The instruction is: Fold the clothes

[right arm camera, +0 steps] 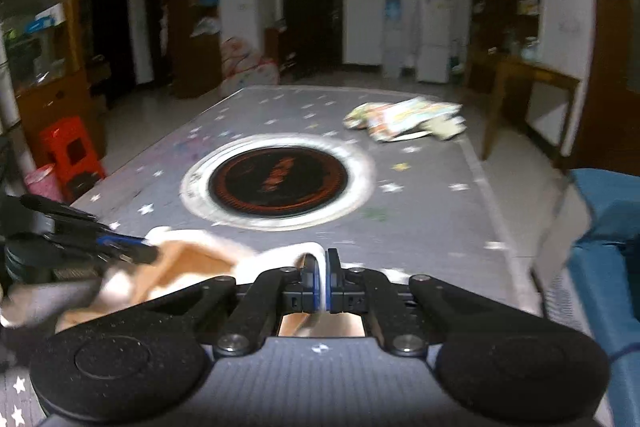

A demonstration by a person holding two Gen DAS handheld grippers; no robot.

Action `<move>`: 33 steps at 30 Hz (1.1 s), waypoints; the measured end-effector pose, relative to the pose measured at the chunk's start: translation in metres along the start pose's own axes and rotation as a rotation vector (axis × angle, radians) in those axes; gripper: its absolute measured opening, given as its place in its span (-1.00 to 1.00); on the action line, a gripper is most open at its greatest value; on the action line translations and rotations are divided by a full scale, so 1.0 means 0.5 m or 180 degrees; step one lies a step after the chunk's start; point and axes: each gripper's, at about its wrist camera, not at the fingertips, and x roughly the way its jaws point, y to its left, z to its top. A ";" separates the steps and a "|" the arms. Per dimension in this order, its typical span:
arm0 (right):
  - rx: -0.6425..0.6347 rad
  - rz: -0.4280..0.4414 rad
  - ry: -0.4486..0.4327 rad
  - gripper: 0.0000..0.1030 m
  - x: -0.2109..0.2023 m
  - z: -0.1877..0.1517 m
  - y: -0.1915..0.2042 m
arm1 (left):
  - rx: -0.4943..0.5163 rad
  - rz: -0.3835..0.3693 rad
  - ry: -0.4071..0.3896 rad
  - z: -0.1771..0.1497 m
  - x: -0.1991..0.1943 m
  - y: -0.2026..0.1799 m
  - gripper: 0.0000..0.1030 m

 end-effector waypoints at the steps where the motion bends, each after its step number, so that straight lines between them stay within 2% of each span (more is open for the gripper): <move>1: 0.0025 -0.0056 -0.0023 -0.96 -0.020 -0.004 -0.010 | -0.0051 0.0022 -0.0047 -0.001 -0.018 0.008 -0.90; 6: 0.0175 -0.0393 -0.0107 -0.96 -0.123 -0.038 -0.061 | -0.0285 0.0174 -0.0304 -0.014 -0.120 0.056 -0.90; 10: 0.0369 -0.0603 -0.0058 -0.96 -0.187 -0.078 -0.098 | -0.0501 0.0296 -0.0436 -0.040 -0.209 0.102 -0.90; 17: 0.0648 -0.0824 0.0103 -0.95 -0.243 -0.139 -0.134 | -0.0859 0.0479 -0.0583 -0.102 -0.357 0.170 -0.93; 20: 0.0773 -0.0955 0.0262 -0.84 -0.241 -0.155 -0.152 | -0.0993 0.0573 -0.0585 -0.126 -0.397 0.204 -0.92; 21: 0.0815 -0.0940 0.0372 -0.67 -0.237 -0.159 -0.159 | -0.1039 0.0627 -0.0549 -0.133 -0.401 0.215 -0.92; 22: 0.0850 -0.0928 0.0473 -0.64 -0.234 -0.164 -0.166 | -0.1063 0.0695 -0.0481 -0.139 -0.400 0.224 -0.92; 25: 0.0709 -0.0990 0.0508 -0.60 -0.242 -0.163 -0.167 | -0.1106 0.0762 -0.0302 -0.149 -0.380 0.235 -0.85; 28: 0.0645 -0.1048 0.0445 -0.57 -0.258 -0.146 -0.169 | -0.1049 0.0670 -0.0260 -0.132 -0.351 0.218 -0.69; 30: 0.0632 -0.1060 0.0357 -0.57 -0.262 -0.130 -0.169 | -0.0951 0.0542 -0.0257 -0.112 -0.325 0.195 -0.49; 31: 0.0642 -0.1011 0.0320 -0.57 -0.257 -0.120 -0.168 | -0.0913 0.0489 -0.0251 -0.100 -0.311 0.184 -0.34; 33: 0.0661 -0.0911 0.0250 -0.57 -0.245 -0.100 -0.166 | -0.0850 0.0355 -0.0233 -0.075 -0.272 0.160 -0.25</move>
